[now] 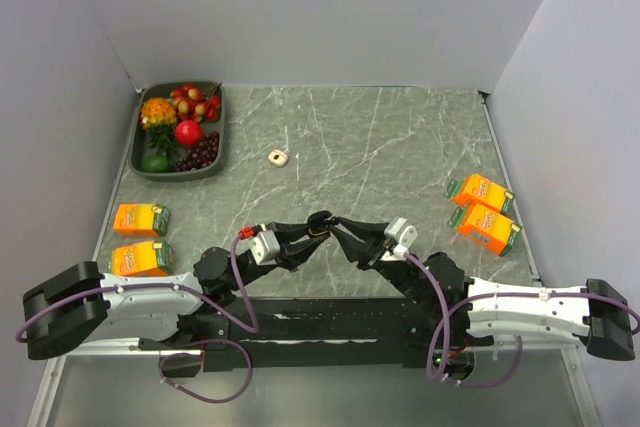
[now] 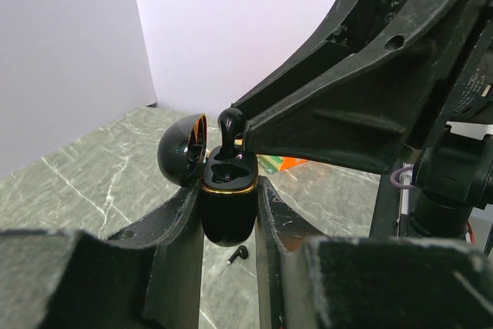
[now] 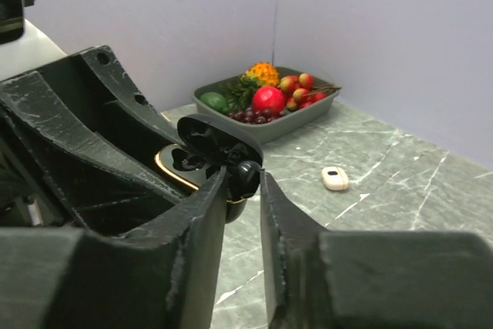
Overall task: Insert the wireless bluetooth earbuds into the charging case
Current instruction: Place the earbud in the charging case, then adjust the earbud with the charging case.
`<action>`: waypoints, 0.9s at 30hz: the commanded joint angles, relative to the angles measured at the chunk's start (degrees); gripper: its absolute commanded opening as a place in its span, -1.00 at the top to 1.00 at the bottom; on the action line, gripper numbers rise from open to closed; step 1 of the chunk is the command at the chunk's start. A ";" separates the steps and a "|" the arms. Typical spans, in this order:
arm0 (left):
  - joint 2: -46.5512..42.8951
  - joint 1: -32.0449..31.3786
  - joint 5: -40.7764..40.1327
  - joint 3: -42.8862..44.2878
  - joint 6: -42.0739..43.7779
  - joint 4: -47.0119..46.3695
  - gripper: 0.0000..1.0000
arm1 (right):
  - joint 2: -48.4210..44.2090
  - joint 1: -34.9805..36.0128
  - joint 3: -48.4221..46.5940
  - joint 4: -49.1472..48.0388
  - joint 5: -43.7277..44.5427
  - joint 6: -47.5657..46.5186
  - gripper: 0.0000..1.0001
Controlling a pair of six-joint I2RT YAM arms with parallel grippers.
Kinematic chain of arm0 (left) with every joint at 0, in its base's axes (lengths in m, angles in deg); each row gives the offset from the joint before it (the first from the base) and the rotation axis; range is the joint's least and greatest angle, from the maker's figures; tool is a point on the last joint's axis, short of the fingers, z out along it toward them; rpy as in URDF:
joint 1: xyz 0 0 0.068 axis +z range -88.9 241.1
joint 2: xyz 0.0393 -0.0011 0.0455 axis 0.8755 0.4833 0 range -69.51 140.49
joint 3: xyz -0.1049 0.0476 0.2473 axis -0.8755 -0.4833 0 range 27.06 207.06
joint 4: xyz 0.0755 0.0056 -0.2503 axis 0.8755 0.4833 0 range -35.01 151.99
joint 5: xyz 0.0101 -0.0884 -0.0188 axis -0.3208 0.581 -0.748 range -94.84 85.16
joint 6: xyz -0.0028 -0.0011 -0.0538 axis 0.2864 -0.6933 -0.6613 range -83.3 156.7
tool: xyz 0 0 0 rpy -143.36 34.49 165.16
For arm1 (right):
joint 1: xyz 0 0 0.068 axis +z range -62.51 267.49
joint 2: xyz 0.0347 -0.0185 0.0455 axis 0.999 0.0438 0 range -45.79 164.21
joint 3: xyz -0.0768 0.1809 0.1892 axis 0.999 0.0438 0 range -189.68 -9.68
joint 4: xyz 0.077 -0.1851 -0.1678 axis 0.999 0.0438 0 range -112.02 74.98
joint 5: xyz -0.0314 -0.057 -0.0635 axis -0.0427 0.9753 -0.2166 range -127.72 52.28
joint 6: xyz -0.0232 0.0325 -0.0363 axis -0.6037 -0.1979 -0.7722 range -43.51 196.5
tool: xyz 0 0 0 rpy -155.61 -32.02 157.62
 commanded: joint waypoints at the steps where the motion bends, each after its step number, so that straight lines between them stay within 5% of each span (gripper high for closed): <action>1: -0.35 -0.25 1.68 2.52 -0.66 -31.70 0.98 | 0.45 1.94 -1.39 7.94 -4.23 2.06 0.26; 14: -0.52 -0.25 1.42 1.64 -0.75 -31.96 0.98 | -6.49 2.03 -4.29 12.51 -2.30 4.43 -0.37; 23: -0.26 -0.25 1.16 1.03 -0.84 -31.79 0.98 | -10.97 2.12 -7.36 13.83 -0.28 4.70 -0.50; 27: 0.44 -0.25 0.45 0.41 -0.57 -31.96 0.98 | -14.13 2.12 -7.54 12.17 5.33 5.75 -0.38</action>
